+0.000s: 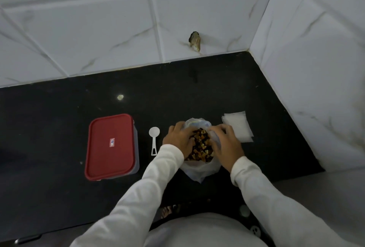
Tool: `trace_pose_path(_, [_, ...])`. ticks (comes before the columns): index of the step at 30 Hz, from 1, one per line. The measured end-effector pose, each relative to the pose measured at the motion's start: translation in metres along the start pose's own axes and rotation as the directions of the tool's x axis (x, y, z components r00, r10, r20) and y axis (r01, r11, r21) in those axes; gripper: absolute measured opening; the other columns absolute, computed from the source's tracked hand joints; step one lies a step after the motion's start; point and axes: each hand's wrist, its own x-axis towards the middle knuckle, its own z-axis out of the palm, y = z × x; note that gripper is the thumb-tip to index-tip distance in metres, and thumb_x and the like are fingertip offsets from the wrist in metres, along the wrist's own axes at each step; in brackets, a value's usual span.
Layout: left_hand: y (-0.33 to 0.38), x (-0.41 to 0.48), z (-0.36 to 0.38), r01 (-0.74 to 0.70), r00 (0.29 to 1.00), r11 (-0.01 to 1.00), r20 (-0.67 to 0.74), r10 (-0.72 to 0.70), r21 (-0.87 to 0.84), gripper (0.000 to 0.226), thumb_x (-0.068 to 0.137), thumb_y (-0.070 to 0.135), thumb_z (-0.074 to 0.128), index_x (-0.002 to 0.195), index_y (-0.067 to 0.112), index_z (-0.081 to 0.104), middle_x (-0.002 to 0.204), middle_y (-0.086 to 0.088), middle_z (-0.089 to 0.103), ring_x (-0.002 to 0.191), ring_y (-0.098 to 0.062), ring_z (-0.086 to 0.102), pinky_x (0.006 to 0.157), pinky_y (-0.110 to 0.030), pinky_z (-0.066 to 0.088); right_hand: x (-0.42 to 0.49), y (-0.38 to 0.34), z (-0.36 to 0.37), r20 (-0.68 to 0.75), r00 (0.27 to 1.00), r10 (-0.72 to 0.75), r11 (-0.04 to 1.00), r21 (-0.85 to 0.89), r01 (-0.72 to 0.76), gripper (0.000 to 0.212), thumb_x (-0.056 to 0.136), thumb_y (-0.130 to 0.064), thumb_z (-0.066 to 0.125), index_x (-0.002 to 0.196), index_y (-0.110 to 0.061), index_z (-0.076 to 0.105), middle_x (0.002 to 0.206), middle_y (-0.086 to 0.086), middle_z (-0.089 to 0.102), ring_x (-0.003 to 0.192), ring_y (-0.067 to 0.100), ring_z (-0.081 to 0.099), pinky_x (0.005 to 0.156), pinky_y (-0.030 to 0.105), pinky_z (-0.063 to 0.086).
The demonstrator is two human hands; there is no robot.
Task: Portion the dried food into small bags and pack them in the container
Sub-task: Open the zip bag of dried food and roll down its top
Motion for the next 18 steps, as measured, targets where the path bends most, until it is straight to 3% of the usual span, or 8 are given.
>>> trace_pose_path(3, [-0.002, 0.013, -0.002, -0.007, 0.996, 1.0, 0.084, 0.005, 0.018, 0.054, 0.093, 0.022, 0.056, 0.142, 0.036, 0.041, 0.146, 0.002, 0.036, 0.128, -0.026, 0.043, 0.099, -0.045, 0.046, 0.013, -0.004, -0.003, 0.003, 0.999, 0.041, 0.998, -0.049, -0.041, 0.05, 0.086, -0.018, 0.066, 0.133, -0.022, 0.048, 0.142, 0.004, 0.033, 0.125, 0.023, 0.045, 0.104, 0.038, 0.043])
trace_pose_path(5, [-0.003, 0.016, -0.001, -0.005, 0.998, 0.999, 0.062, 0.007, -0.032, 0.058, 0.09, 0.021, 0.06, 0.142, 0.036, 0.039, 0.146, 0.004, 0.034, 0.127, -0.026, 0.047, 0.101, -0.044, 0.047, 0.022, -0.003, -0.001, -0.049, 0.999, 0.013, 0.997, -0.075, -0.017, 0.041, 0.088, -0.018, 0.064, 0.126, -0.02, 0.052, 0.138, -0.001, 0.036, 0.125, 0.021, 0.044, 0.103, 0.024, 0.038])
trace_pose_path(7, [-0.001, 0.018, 0.0, 0.003, 0.999, 0.997, 0.044, 0.0, -0.077, 0.062, 0.088, 0.021, 0.062, 0.142, 0.037, 0.035, 0.147, 0.007, 0.03, 0.125, -0.025, 0.049, 0.101, -0.043, 0.048, 0.032, -0.003, -0.001, -0.096, 0.993, 0.076, 0.997, -0.019, -0.078, 0.036, 0.09, -0.023, 0.062, 0.124, -0.022, 0.053, 0.131, -0.007, 0.04, 0.125, 0.019, 0.045, 0.099, 0.011, 0.03])
trace_pose_path(9, [0.004, 0.02, -0.002, 0.025, 0.998, 0.995, 0.055, -0.02, -0.098, 0.065, 0.089, 0.023, 0.063, 0.144, 0.036, 0.032, 0.149, 0.007, 0.027, 0.126, -0.027, 0.049, 0.1, -0.041, 0.049, 0.043, -0.002, -0.003, -0.082, 0.989, 0.122, 0.992, 0.033, -0.12, 0.041, 0.088, -0.029, 0.063, 0.127, -0.024, 0.051, 0.136, -0.002, 0.042, 0.128, 0.021, 0.043, 0.104, 0.023, 0.036])
trace_pose_path(11, [0.01, 0.021, -0.006, 0.073, 0.995, 0.989, 0.073, -0.064, -0.13, 0.064, 0.091, 0.024, 0.061, 0.146, 0.033, 0.029, 0.149, 0.003, 0.029, 0.124, -0.03, 0.05, 0.098, -0.041, 0.05, 0.051, -0.002, -0.005, 0.01, 0.996, 0.091, 0.993, -0.082, -0.09, 0.053, 0.085, -0.025, 0.065, 0.134, -0.026, 0.043, 0.145, 0.0, 0.031, 0.133, 0.021, 0.036, 0.107, 0.033, 0.034])
trace_pose_path(15, [0.012, 0.023, -0.014, 0.067, 0.995, 0.989, 0.083, -0.057, -0.13, 0.071, 0.088, 0.023, 0.061, 0.146, 0.037, 0.023, 0.15, 0.001, 0.024, 0.121, -0.034, 0.051, 0.094, -0.044, 0.052, 0.052, -0.009, -0.011, -0.029, 1.0, 0.001, 0.974, -0.225, -0.008, 0.053, 0.085, -0.02, 0.065, 0.131, -0.027, 0.041, 0.148, 0.001, 0.022, 0.133, 0.025, 0.032, 0.098, 0.035, 0.044])
trace_pose_path(18, [0.002, 0.014, -0.013, 0.077, 0.994, 0.983, 0.087, -0.063, -0.166, 0.077, 0.085, 0.027, 0.063, 0.146, 0.048, 0.021, 0.156, 0.005, 0.017, 0.126, -0.033, 0.048, 0.096, -0.048, 0.052, 0.039, -0.011, -0.02, 0.0, 0.999, 0.052, 0.951, -0.305, -0.049, 0.06, 0.086, -0.029, 0.062, 0.137, -0.034, 0.032, 0.147, 0.001, 0.022, 0.129, 0.027, 0.034, 0.09, 0.034, 0.045])
